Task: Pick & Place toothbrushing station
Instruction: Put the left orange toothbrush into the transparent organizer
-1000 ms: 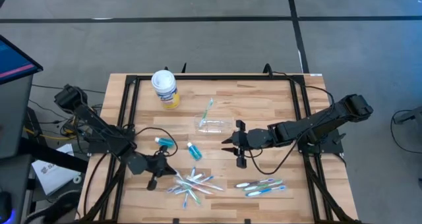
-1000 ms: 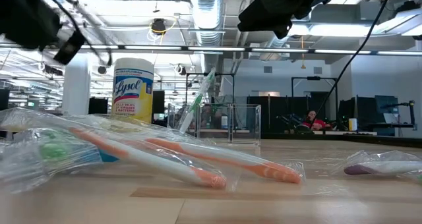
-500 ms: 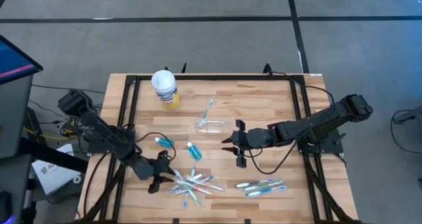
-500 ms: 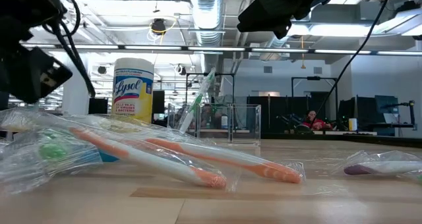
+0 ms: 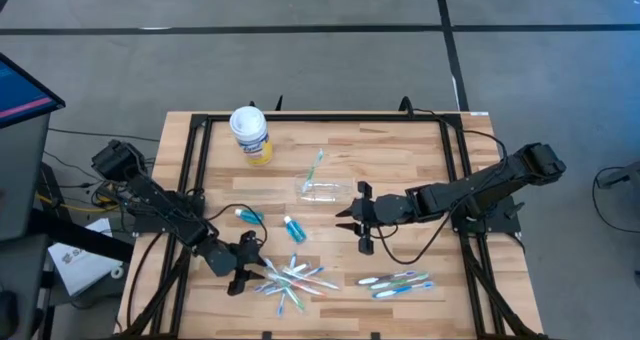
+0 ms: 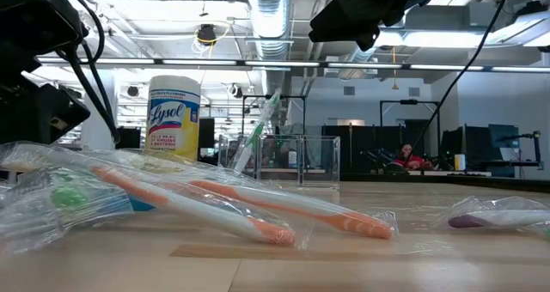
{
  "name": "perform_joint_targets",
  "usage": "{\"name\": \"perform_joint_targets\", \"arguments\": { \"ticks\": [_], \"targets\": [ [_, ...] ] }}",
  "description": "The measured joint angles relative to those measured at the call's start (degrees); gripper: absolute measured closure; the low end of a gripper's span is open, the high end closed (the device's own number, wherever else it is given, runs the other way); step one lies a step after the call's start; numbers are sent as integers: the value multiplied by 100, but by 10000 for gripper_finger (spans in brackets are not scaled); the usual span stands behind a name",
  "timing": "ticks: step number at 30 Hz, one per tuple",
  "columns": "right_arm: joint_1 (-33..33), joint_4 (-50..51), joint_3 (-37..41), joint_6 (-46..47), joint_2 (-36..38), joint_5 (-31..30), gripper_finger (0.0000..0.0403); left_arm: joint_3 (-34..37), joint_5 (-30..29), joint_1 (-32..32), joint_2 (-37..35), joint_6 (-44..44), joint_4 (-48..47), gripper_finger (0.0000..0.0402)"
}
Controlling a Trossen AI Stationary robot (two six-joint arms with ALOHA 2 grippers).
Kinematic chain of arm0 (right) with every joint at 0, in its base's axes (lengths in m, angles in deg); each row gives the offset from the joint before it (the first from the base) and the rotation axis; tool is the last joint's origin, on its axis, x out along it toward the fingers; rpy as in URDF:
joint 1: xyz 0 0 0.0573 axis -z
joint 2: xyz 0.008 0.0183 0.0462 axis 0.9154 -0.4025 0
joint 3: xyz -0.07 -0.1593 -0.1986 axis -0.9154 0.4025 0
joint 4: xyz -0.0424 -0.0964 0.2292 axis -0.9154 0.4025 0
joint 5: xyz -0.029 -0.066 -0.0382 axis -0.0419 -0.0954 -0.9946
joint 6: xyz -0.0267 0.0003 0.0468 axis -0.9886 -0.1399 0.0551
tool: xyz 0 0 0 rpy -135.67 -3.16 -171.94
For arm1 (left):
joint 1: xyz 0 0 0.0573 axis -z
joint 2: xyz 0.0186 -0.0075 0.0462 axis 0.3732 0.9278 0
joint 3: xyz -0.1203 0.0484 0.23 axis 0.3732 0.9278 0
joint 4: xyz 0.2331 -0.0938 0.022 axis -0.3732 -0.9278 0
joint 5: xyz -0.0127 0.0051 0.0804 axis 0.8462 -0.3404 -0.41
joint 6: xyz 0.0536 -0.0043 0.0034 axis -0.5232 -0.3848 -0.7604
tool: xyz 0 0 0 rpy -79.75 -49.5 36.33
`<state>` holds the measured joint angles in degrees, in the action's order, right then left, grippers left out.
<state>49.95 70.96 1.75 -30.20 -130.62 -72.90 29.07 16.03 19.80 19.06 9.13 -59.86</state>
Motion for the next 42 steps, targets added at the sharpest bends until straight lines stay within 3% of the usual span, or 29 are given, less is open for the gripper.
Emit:
{"name": "perform_joint_targets", "arguments": {
  "ticks": [18,29,33,42],
  "targets": [
    [0,1,0,-1,0,0,295,0,-1,0,11,-1,3,253],
    [0,-1,0,-49,0,0,295,0,0,0,492,21,525,259],
    [0,1,0,-62,0,0,295,0,52,0,490,21,529,283],
    [0,1,0,-64,0,0,295,0,243,0,490,4,536,391]
  ]
}}
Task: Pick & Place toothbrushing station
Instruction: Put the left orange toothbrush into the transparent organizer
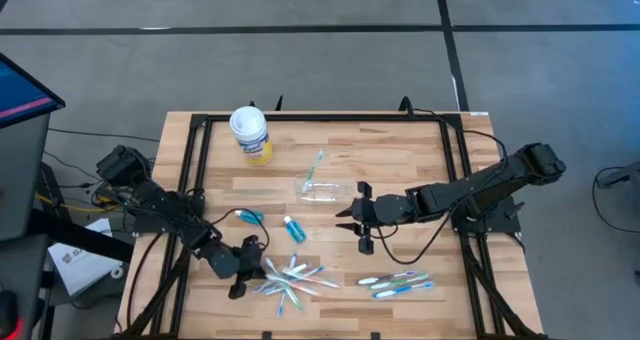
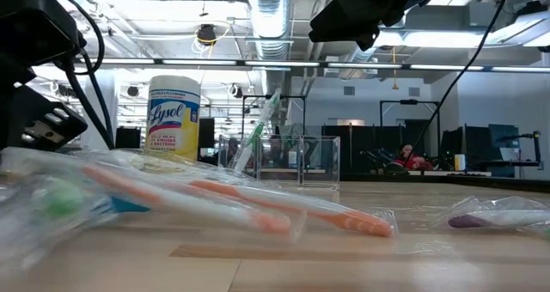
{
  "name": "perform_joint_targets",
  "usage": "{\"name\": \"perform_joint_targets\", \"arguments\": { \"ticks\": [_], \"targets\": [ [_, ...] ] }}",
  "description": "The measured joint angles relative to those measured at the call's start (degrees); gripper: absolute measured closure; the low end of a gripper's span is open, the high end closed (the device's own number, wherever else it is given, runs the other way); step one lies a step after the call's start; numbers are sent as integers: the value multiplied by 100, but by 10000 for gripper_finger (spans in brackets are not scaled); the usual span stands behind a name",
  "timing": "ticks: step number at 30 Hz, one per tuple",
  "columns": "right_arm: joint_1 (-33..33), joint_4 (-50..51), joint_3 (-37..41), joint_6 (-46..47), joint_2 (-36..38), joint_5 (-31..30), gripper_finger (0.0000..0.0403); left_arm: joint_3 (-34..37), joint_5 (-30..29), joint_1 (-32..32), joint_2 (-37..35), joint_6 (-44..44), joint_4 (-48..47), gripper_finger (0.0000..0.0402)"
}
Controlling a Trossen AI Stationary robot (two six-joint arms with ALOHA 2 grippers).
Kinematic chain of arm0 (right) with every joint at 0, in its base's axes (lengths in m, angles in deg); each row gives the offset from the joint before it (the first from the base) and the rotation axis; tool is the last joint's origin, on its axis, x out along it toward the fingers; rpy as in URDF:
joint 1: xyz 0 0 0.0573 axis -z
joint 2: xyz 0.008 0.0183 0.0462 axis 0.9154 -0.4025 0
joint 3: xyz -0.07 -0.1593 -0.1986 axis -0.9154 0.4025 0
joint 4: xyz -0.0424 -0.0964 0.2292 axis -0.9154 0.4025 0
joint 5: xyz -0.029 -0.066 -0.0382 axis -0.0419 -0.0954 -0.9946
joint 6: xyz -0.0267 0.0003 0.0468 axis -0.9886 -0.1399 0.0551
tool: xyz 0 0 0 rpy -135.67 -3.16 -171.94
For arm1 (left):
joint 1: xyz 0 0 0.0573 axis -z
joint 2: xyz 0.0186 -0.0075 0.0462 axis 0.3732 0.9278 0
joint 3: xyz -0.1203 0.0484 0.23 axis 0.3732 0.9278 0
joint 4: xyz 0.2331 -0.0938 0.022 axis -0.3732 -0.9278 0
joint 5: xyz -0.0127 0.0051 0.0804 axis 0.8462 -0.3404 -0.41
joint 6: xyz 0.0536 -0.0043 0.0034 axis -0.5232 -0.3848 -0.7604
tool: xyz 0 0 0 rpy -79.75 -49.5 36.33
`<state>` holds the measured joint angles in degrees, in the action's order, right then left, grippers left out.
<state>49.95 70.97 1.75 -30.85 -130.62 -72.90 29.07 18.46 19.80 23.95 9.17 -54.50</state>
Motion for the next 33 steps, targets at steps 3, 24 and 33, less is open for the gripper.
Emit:
{"name": "perform_joint_targets", "arguments": {
  "ticks": [3,24,33],
  "targets": [
    [0,0,0,0,0,0,295,0,0,-7,-35,-21,7,396],
    [176,-681,0,-85,0,1022,295,-174,-249,-882,-1312,-973,-400,401],
    [337,-557,0,172,0,1224,295,-1173,-58,-1547,-1314,-1697,-1774,401]
  ]
}}
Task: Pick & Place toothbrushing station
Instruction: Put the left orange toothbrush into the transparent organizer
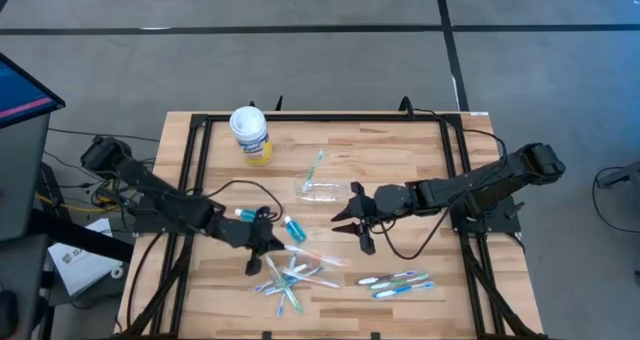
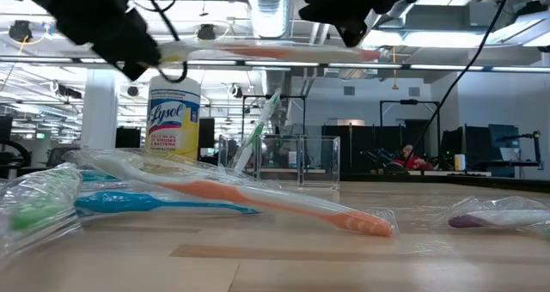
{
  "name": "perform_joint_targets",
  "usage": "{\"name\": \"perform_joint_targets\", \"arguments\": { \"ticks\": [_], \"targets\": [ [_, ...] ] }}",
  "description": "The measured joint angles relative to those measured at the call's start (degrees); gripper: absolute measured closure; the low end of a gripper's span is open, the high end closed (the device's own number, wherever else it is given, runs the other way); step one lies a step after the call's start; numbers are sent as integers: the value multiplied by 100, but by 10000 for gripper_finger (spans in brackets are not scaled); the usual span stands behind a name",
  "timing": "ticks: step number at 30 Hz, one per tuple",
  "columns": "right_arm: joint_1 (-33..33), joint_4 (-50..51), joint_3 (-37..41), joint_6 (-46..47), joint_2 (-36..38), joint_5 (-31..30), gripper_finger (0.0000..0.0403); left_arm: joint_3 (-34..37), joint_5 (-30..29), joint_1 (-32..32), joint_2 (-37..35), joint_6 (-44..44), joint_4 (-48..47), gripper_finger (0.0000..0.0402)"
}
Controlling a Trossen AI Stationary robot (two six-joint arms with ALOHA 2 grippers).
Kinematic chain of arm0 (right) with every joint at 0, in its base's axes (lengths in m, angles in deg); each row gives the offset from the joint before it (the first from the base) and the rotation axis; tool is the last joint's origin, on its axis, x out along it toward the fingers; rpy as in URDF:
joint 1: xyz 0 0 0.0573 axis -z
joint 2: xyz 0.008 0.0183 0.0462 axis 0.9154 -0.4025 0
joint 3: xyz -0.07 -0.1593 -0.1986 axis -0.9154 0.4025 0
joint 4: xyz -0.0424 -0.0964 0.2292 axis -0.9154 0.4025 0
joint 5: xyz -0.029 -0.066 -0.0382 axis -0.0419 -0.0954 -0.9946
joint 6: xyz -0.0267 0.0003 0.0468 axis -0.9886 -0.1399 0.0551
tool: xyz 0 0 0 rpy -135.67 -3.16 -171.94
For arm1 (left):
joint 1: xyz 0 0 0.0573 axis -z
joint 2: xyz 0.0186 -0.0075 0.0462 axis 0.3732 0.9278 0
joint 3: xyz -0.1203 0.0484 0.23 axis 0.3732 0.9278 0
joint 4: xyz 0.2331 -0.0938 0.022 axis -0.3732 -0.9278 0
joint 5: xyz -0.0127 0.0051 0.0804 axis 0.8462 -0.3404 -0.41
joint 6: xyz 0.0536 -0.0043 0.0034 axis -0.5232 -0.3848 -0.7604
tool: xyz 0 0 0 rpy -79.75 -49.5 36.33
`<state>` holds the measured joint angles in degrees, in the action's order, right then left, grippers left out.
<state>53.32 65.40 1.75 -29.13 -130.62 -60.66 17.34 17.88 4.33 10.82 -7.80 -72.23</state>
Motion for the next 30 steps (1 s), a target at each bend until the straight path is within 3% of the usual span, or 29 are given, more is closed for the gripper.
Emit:
{"name": "perform_joint_targets", "arguments": {
  "ticks": [13,30],
  "targets": [
    [212,61,0,47,0,120,295,-928,98,-669,18,-1153,-823,401],
    [430,247,2,197,0,459,295,-2751,179,-1138,1560,-2569,-1852,401]
  ]
}}
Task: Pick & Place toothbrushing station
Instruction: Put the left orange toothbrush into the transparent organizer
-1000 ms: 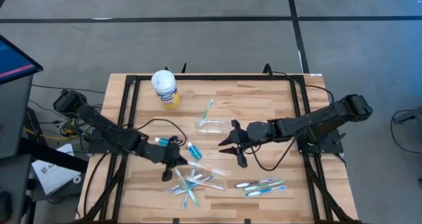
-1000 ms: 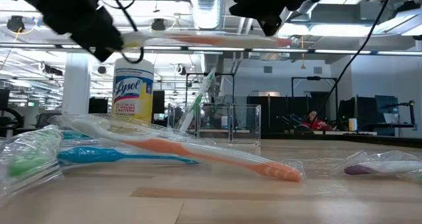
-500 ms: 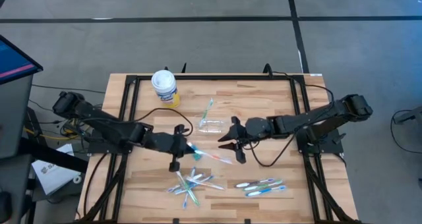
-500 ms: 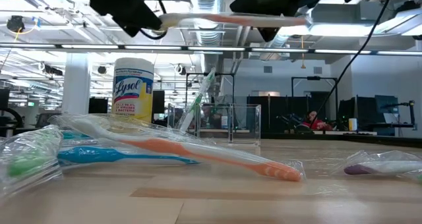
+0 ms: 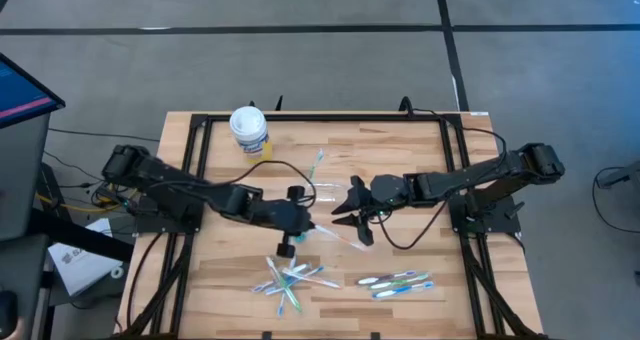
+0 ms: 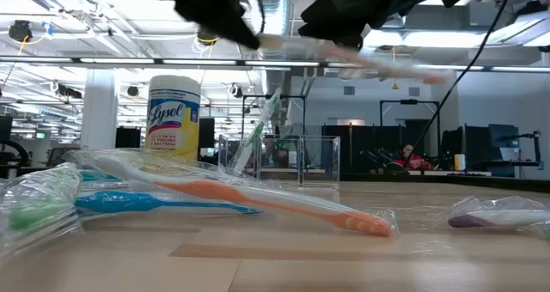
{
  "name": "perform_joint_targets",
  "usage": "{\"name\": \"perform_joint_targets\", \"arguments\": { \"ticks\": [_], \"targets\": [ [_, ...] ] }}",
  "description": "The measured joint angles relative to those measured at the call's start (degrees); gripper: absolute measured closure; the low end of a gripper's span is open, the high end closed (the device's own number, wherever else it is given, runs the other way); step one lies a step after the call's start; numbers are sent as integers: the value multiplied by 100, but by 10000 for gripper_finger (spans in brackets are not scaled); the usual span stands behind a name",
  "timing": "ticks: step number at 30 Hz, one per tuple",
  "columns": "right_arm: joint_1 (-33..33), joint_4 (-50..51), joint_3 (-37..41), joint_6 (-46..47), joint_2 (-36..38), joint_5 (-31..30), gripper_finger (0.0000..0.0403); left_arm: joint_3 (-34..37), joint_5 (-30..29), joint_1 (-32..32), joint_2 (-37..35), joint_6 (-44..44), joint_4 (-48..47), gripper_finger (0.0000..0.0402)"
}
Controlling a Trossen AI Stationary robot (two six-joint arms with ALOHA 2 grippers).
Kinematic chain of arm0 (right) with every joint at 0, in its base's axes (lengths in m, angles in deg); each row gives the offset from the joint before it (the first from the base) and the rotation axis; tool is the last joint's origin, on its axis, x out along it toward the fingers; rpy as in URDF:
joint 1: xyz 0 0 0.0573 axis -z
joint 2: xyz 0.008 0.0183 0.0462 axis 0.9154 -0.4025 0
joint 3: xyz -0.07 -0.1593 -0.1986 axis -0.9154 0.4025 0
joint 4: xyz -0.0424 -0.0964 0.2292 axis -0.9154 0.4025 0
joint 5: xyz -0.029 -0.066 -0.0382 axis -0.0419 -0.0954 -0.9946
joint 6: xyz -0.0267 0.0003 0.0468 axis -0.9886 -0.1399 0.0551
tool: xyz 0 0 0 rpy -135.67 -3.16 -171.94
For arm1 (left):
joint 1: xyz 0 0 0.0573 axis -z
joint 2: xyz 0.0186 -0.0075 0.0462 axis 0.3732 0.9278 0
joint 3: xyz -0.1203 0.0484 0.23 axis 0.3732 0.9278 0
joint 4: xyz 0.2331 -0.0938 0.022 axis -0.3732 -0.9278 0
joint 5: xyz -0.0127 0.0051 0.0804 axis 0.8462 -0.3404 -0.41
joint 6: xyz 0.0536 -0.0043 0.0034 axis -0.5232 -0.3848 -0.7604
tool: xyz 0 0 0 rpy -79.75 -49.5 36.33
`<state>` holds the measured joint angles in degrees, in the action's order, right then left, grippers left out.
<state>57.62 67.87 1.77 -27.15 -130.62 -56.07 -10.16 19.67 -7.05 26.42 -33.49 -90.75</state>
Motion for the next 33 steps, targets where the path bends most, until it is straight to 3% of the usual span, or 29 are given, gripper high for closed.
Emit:
{"name": "perform_joint_targets", "arguments": {
  "ticks": [7,33],
  "targets": [
    [1,235,0,19,0,107,295,-471,-474,-34,172,-467,-300,401],
    [21,349,-4,453,-118,120,295,-490,-768,-32,171,-718,-271,401]
  ]
}}
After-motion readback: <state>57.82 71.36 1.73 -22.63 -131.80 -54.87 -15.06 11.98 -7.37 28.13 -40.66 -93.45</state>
